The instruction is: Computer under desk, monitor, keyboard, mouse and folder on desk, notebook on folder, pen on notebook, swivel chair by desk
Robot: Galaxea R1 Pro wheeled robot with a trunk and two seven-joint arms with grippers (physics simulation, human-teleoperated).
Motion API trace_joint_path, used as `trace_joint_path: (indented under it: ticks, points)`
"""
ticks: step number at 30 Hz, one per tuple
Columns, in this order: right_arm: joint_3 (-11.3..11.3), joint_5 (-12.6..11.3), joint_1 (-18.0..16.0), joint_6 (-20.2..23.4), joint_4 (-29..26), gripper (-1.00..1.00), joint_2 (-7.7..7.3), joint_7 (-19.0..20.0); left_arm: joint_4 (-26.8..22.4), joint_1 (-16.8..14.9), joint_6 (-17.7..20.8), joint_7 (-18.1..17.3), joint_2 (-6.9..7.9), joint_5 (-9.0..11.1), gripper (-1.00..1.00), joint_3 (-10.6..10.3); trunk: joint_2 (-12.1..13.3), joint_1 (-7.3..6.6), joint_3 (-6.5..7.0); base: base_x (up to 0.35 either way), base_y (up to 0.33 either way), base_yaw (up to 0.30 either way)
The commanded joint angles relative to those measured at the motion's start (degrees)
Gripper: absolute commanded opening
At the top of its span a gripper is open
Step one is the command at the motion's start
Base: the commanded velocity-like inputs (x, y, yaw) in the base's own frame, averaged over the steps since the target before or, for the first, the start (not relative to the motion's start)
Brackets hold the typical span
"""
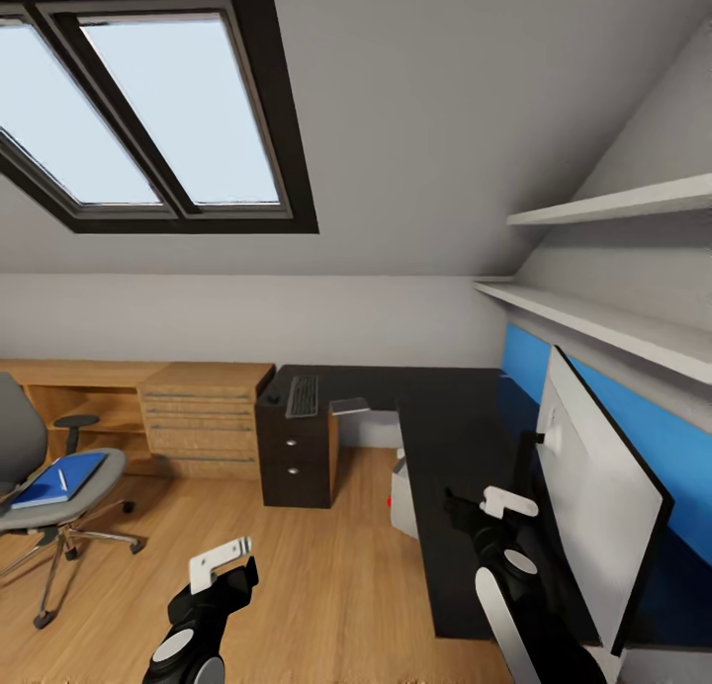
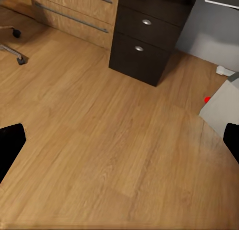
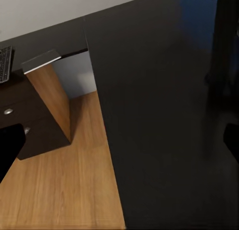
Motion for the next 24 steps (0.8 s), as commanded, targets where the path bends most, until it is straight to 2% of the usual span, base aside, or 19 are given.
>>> trace_joint_path:
  ticks: [1,8,24]
  points:
    - [0.09,-0.45,-0.02,0.16,-0.07,1.0,-0.01,-0.45,-0.08,0.0,0.1,0.41,0.01,0.46,1.0,0.0,-0.04,0.0,-0.01,-0.265,0.092,0.0]
    - [0.09,-0.45,-0.02,0.16,-0.07,1.0,-0.01,-0.44,-0.08,0.0,0.1,0.41,0.01,0.46,1.0,0.35,-0.04,0.0,-0.01,-0.301,0.086,0.0]
    - [0.09,-0.45,-0.02,0.16,-0.07,1.0,-0.01,-0.5,0.05,0.0,0.1,0.57,0.01,0.54,1.0,0.47,-0.04,0.0,-0.01,-0.324,-0.082,0.0]
